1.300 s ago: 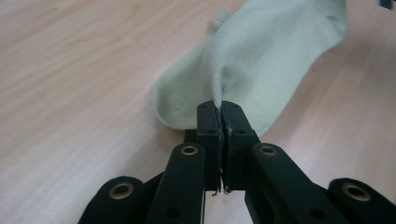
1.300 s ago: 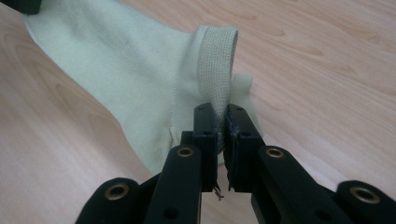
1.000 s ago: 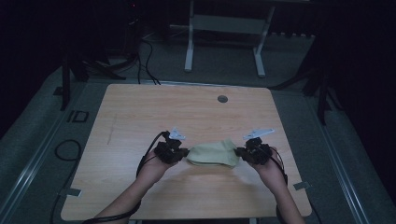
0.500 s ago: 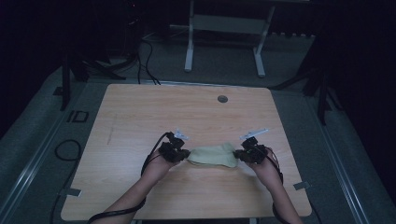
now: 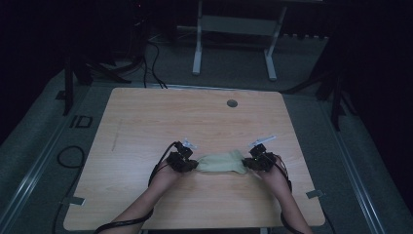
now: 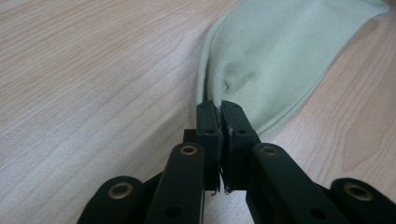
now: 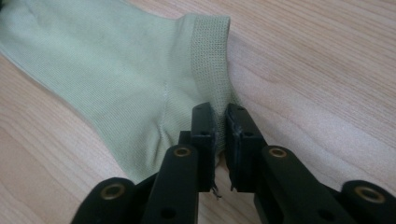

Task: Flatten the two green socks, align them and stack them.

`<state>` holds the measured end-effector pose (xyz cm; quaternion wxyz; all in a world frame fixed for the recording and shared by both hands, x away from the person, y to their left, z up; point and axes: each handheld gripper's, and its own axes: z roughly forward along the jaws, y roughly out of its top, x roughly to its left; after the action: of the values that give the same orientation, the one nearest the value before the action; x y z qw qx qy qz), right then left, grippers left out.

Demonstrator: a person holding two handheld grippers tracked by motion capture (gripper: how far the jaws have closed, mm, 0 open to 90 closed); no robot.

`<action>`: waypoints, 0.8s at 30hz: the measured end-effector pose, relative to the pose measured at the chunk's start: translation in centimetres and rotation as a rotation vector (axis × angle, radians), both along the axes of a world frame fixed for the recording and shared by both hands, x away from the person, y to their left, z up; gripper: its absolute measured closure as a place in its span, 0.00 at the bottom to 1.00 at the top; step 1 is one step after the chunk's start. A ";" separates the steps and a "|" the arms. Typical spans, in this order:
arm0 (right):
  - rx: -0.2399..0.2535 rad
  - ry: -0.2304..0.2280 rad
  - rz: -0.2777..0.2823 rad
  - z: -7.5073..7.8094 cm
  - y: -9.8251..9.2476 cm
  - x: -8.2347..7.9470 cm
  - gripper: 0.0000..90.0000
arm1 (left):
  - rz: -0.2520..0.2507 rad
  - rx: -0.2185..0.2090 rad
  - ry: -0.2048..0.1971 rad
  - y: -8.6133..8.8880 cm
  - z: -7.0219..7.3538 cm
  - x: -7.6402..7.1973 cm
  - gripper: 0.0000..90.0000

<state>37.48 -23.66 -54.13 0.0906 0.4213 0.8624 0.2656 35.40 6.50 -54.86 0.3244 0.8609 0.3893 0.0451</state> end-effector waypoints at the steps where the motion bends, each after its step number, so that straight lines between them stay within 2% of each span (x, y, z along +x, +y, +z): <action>1: -0.005 -0.003 -0.003 0.1 0.0 0.0 0.84 | -0.001 0.001 -0.017 0.1 0.3 -0.1 0.87; 4: 0.001 -0.027 -0.008 0.9 -0.2 -0.3 0.76 | -0.001 -0.017 -0.026 0.4 1.2 -0.1 0.78; 6: 0.020 -0.045 -0.003 1.9 -0.2 -0.6 0.74 | 0.001 -0.022 -0.046 0.5 2.1 -0.3 0.72; 8: 0.026 -0.070 0.005 2.6 -0.1 -1.0 0.74 | 0.017 -0.033 -0.082 0.5 2.9 -0.6 0.70; 9: 0.031 -0.075 0.007 2.9 0.0 -1.1 0.74 | 0.018 -0.044 -0.110 0.4 3.5 -0.9 0.70; 10: 0.041 -0.086 0.009 3.1 0.2 -1.4 0.74 | 0.005 -0.060 -0.128 0.2 4.2 -1.4 0.76; 12: 0.049 -0.095 0.021 3.1 0.6 -1.8 0.75 | -0.011 -0.064 -0.136 0.0 4.5 -1.6 0.87; 13: 0.051 -0.093 0.025 3.0 0.7 -1.8 0.75 | -0.040 -0.057 -0.130 -0.9 4.6 -1.9 0.90; 15: 0.039 -0.085 0.035 2.6 1.0 -1.7 0.76 | -0.051 -0.044 -0.123 -1.5 4.3 -1.9 0.92; 16: 0.035 -0.080 0.036 2.4 1.1 -1.6 0.76 | -0.057 -0.021 -0.105 -2.2 3.4 -1.6 0.94; 17: 0.029 -0.073 0.037 2.1 1.2 -1.4 0.76 | -0.044 -0.025 -0.094 -2.4 2.8 -1.3 0.94; 21: 0.012 -0.068 0.037 1.3 1.3 -0.9 0.76 | -0.015 -0.004 -0.057 -2.8 0.6 -0.4 0.94; 24: 0.008 -0.069 0.039 0.8 1.3 -0.5 0.75 | -0.010 0.010 -0.042 -2.7 -0.2 -0.1 0.94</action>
<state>36.95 -22.32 -53.36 0.1135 0.3955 0.8657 0.2849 35.34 3.78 -55.05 0.3286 0.8633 0.3777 0.0636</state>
